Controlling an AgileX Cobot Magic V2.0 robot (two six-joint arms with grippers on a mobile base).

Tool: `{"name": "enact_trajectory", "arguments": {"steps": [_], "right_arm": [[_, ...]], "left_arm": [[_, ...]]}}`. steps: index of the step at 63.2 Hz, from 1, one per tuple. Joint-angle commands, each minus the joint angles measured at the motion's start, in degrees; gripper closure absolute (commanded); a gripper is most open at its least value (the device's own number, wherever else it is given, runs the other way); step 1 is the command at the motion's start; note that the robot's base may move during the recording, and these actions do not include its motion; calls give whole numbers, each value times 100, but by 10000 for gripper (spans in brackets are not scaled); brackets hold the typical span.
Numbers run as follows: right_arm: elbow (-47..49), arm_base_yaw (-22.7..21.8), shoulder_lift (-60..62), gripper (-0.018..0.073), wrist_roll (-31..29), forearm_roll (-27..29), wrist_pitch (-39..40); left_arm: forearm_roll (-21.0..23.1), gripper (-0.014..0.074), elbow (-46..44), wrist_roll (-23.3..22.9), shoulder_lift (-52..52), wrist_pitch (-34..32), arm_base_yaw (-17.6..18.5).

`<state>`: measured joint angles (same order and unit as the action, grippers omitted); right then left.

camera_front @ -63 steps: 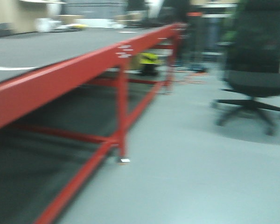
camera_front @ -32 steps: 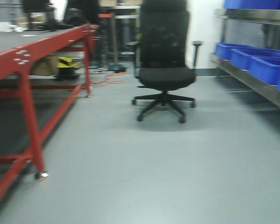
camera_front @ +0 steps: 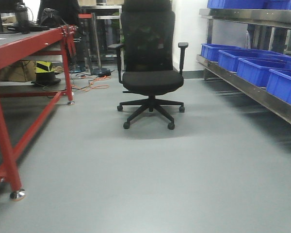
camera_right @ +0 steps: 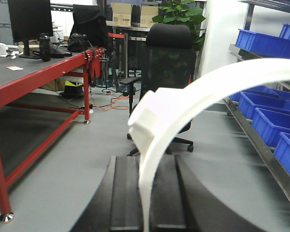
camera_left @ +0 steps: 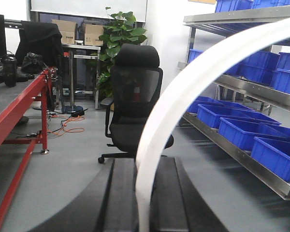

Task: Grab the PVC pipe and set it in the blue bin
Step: 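Drive the base away from the table to the shelf of blue bins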

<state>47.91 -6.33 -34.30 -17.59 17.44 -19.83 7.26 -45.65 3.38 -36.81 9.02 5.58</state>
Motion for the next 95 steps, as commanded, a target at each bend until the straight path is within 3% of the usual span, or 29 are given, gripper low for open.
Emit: {"name": "enact_trajectory", "arguments": {"steps": [1,95], "right_arm": [[-4,12,29,721,-37,14,177],[-4,12,29,721,-37,14,188]], "left_arm": [[8,707,-22,1,28,-149,32],[8,707,-22,1,28,-149,32]]}}
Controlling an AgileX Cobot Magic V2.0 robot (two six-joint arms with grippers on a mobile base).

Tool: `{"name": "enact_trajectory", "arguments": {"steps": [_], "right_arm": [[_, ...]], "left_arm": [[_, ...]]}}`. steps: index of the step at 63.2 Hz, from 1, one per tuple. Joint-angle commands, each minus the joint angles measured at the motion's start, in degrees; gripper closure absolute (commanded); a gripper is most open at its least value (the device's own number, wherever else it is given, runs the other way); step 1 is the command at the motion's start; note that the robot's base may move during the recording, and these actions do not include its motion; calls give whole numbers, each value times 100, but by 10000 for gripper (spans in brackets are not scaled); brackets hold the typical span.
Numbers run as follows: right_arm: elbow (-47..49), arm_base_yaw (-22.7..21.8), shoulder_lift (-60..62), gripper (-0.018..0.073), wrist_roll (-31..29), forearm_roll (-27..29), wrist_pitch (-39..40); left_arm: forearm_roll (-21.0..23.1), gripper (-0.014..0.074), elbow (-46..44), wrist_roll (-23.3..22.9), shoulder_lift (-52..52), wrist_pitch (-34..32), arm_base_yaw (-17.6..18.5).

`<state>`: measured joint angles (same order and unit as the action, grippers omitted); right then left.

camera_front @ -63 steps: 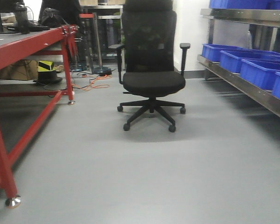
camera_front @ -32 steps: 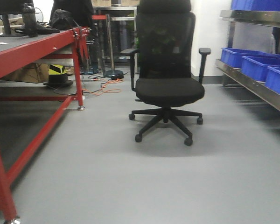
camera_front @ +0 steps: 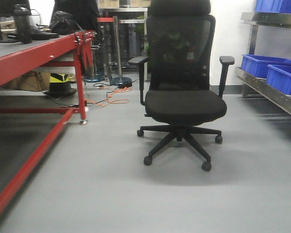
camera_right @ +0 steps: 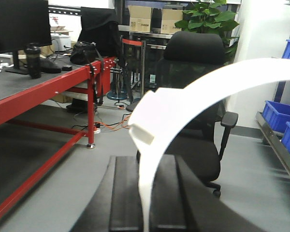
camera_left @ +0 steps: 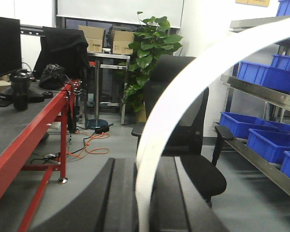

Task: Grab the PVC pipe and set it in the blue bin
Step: 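Drive the base away from the table to the shelf of blue bins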

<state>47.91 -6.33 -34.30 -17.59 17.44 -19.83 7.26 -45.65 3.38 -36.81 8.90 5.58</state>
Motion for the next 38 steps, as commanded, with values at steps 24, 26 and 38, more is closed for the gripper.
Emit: {"name": "enact_trajectory", "arguments": {"steps": [24,26,38], "right_arm": [[-4,12,29,721,-37,14,188],[-4,12,29,721,-37,14,188],[-4,12,29,721,-37,14,188]], "left_arm": [[8,707,-22,1,28,-137,32],[8,707,-22,1,28,-137,32],[8,707,-22,1,28,-137,32]]}}
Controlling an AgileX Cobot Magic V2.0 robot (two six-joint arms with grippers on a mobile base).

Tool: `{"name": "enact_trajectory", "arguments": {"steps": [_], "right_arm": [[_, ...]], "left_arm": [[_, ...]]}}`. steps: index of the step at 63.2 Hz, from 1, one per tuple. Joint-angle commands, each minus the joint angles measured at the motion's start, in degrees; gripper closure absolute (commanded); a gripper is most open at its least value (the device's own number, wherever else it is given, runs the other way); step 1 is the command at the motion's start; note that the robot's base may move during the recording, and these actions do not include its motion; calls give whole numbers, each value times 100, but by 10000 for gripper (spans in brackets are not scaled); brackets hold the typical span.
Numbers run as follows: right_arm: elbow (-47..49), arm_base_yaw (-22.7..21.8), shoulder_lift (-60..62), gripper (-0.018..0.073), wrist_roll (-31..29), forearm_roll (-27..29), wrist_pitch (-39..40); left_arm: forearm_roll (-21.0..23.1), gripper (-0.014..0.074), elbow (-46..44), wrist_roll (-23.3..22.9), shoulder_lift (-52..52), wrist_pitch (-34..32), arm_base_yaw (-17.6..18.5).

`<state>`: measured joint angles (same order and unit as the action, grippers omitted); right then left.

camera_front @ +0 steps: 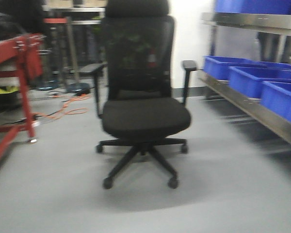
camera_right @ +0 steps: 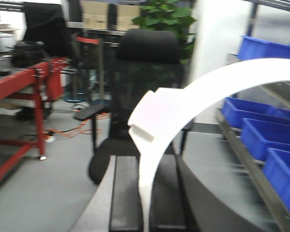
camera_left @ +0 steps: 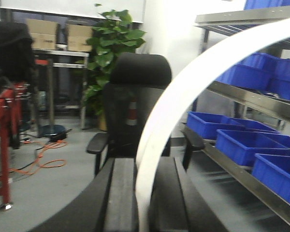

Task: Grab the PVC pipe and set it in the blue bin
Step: 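Drive the base away from the table to the shelf of blue bins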

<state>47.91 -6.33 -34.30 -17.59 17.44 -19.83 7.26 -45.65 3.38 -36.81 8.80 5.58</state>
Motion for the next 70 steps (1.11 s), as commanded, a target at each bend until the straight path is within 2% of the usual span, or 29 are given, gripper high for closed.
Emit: {"name": "enact_trajectory", "arguments": {"steps": [1,70], "right_arm": [[-4,12,29,721,-37,14,188],[-4,12,29,721,-37,14,188]], "left_arm": [[8,707,-22,1,28,-127,32],[8,707,-22,1,28,-127,32]]}}
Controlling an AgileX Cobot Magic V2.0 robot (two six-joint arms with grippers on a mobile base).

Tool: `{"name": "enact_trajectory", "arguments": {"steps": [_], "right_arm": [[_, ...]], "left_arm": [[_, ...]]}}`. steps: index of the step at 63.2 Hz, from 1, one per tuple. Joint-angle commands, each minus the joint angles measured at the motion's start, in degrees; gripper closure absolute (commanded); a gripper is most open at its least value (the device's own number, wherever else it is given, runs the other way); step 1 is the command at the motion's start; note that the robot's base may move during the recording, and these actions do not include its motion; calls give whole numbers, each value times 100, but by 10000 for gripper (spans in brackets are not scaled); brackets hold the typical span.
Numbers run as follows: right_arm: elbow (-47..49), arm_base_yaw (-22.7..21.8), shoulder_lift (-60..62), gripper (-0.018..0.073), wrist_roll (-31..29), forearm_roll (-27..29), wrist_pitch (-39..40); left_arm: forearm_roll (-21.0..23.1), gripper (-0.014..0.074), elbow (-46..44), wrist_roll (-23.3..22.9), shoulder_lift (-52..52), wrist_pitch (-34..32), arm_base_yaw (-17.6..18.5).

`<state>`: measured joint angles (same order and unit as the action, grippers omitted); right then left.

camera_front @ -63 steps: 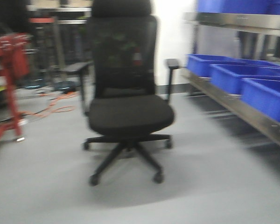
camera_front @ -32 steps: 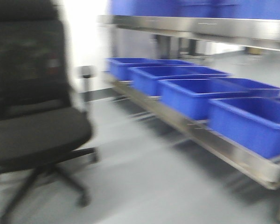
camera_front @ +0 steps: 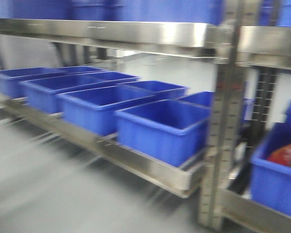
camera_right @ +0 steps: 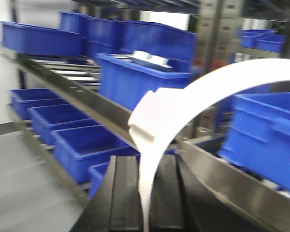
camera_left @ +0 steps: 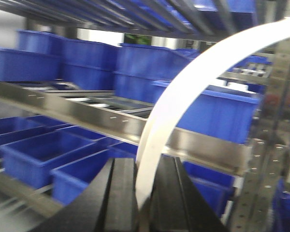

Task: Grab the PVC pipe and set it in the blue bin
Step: 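Drive the base away from the table to the shelf of blue bins, then lower the left gripper into the blue bin and open to drop its pipe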

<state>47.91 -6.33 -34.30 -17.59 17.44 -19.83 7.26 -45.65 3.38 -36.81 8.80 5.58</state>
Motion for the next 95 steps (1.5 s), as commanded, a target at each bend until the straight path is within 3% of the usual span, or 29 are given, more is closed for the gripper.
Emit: {"name": "enact_trajectory", "arguments": {"steps": [1,95], "right_arm": [[-4,12,29,721,-37,14,188],[-4,12,29,721,-37,14,188]], "left_arm": [[8,707,-22,1,28,-127,32],[8,707,-22,1,28,-127,32]]}}
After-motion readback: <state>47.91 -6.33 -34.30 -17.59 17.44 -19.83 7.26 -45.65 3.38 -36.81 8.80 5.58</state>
